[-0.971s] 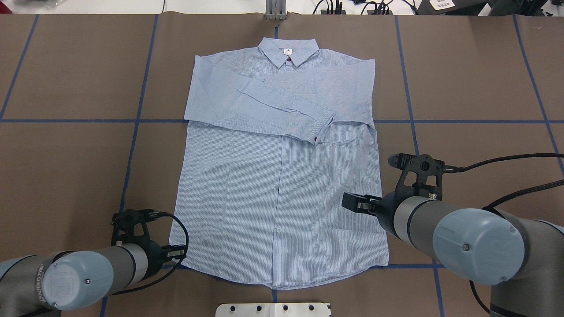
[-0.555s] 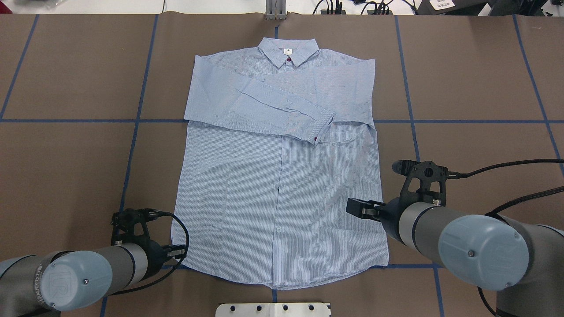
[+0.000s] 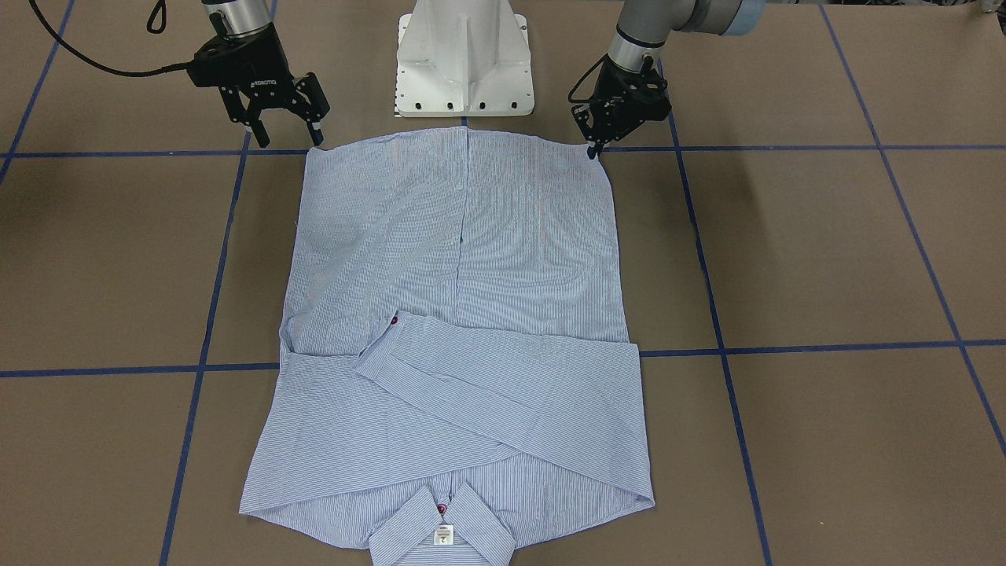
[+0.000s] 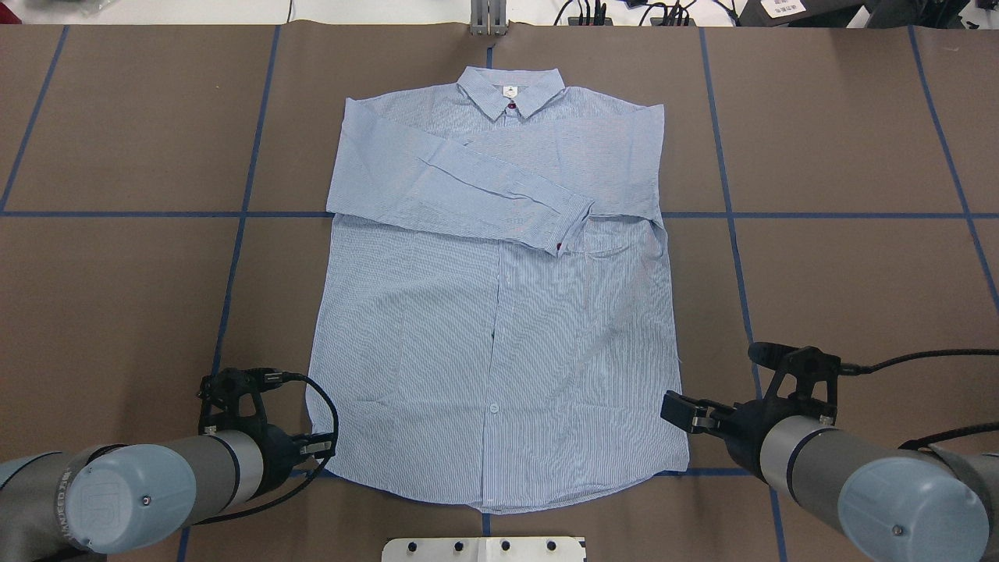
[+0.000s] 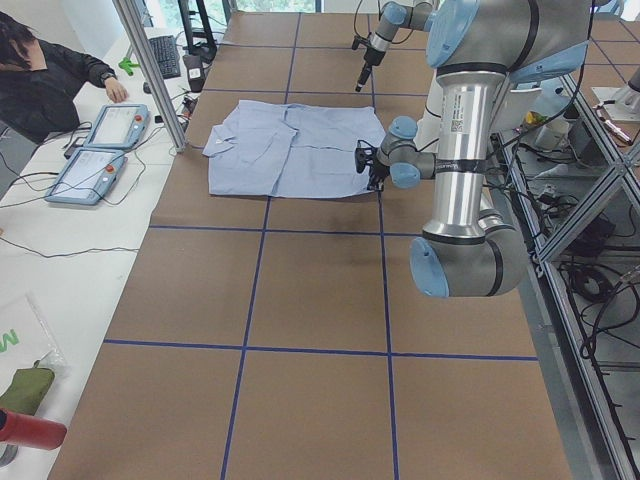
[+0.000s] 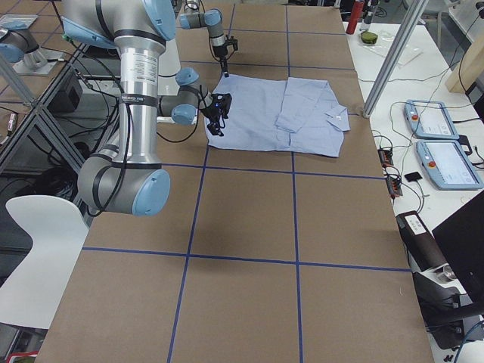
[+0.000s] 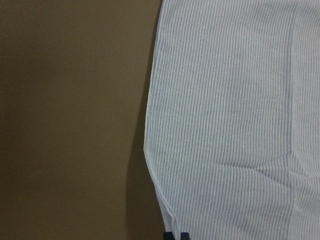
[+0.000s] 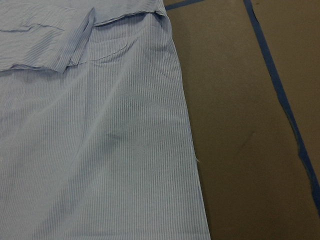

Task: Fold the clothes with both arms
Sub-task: 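Move both grippers to the shirt hem corners nearest the robot and grasp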

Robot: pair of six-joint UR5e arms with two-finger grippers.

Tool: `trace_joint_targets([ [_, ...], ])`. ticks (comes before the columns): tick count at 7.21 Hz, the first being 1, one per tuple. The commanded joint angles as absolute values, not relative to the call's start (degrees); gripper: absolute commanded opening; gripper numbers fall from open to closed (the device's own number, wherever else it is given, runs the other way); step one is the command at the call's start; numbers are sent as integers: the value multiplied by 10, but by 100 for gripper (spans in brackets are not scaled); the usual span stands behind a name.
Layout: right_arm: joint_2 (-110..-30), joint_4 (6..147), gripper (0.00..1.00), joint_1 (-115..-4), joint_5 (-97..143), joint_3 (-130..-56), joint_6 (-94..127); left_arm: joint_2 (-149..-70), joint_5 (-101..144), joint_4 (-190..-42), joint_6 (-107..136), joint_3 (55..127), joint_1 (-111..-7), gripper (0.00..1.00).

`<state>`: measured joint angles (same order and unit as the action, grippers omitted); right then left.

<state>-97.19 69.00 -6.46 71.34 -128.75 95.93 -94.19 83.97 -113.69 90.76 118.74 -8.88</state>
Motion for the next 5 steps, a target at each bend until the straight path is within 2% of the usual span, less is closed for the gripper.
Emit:
trace_joint_targets([
  [1, -990, 682, 98, -11, 659, -1271, 1026, -941, 838, -1139, 908, 1192, -89, 0],
  [2, -991, 681, 89, 4, 645, -1262, 1055, -941, 838, -1139, 906, 1192, -88, 0],
  [3, -989, 682, 68, 20, 626, -1262, 1084, -940, 836, -1139, 906, 1194, -88, 0],
  [4, -987, 682, 55, 29, 616, -1254, 1087, -940, 836, -1138, 905, 1197, -89, 0],
  [5, -984, 681, 55, 31, 612, -1233, 1092, -939, 835, -1136, 905, 1201, -89, 0],
])
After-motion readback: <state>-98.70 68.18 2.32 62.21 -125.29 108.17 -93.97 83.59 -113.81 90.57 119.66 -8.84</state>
